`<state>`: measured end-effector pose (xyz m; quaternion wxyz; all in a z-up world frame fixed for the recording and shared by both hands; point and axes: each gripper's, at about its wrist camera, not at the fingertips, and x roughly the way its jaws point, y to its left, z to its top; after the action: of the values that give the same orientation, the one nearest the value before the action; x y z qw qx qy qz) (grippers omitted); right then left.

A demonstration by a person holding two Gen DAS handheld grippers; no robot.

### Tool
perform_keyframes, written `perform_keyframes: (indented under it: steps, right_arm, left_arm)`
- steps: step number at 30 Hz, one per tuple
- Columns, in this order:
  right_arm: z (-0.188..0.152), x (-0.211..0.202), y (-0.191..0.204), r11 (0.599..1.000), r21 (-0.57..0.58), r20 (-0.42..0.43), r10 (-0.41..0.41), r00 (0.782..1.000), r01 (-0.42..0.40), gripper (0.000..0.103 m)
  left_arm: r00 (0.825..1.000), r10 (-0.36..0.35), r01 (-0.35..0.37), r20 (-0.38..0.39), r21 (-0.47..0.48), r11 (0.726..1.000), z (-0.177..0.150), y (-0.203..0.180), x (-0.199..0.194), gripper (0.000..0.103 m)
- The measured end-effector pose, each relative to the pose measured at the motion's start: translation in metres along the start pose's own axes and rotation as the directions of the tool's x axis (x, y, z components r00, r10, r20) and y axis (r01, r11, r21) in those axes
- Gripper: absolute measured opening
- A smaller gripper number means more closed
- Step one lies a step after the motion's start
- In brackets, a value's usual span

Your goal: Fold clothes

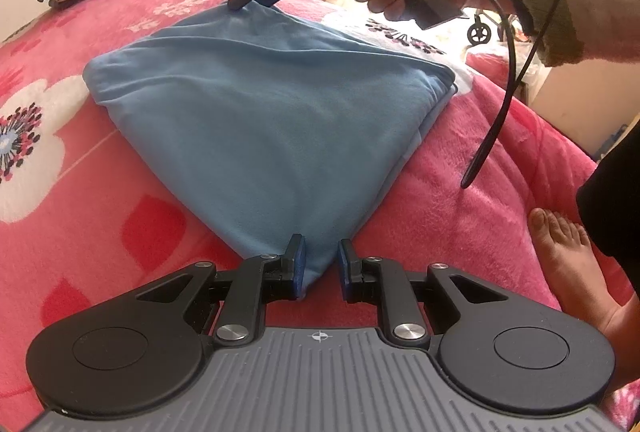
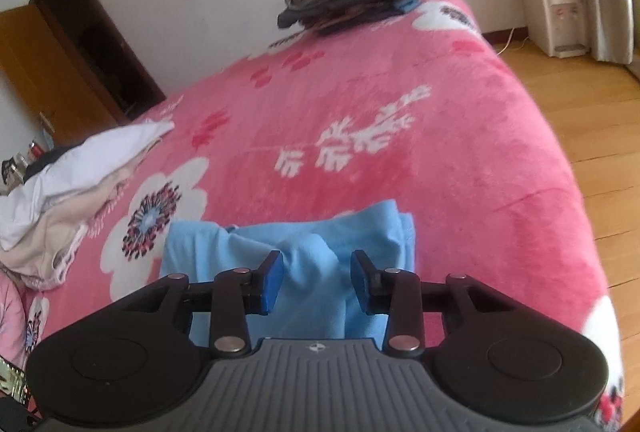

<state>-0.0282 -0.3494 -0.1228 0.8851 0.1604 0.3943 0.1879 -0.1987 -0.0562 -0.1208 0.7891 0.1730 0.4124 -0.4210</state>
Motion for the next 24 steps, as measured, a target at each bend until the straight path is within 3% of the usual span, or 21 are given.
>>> perform_keyframes:
  steps: [1,3,8,13,19,24]
  right_arm:
    - [-0.001,0.002,0.001,1.000,-0.012,-0.007,0.007,1.000,-0.007,0.033]
    - [-0.001,0.002,0.004,0.999,-0.033,0.001,-0.003,1.000,0.003,0.006]
    - [0.002,-0.021,0.003,0.999,-0.017,0.120,-0.032,0.992,0.034,0.005]
    - [0.006,-0.020,-0.004,0.997,0.000,0.139,-0.070,0.988,0.071,0.005]
    - [0.001,-0.004,-0.015,0.992,0.028,0.086,-0.125,0.988,0.123,0.007]
    - [-0.001,-0.020,-0.025,0.988,0.104,0.088,-0.122,0.989,0.113,0.026]
  left_arm:
    - [1.000,0.000,0.000,0.000,0.000,1.000,0.000,0.000,0.000,0.017]
    - [1.000,0.000,0.000,0.001,0.000,1.000,0.000,0.000,0.000,0.017]
    - [1.000,-0.001,0.001,0.003,0.004,1.000,-0.001,-0.001,-0.001,0.017]
    - [1.000,0.002,-0.002,0.004,0.011,1.000,-0.001,-0.002,-0.001,0.017]
    - [1.000,0.006,-0.006,0.001,0.015,1.000,0.000,-0.004,-0.001,0.018]
    - [1.000,0.005,-0.005,0.000,0.009,1.000,0.000,-0.003,-0.002,0.018]
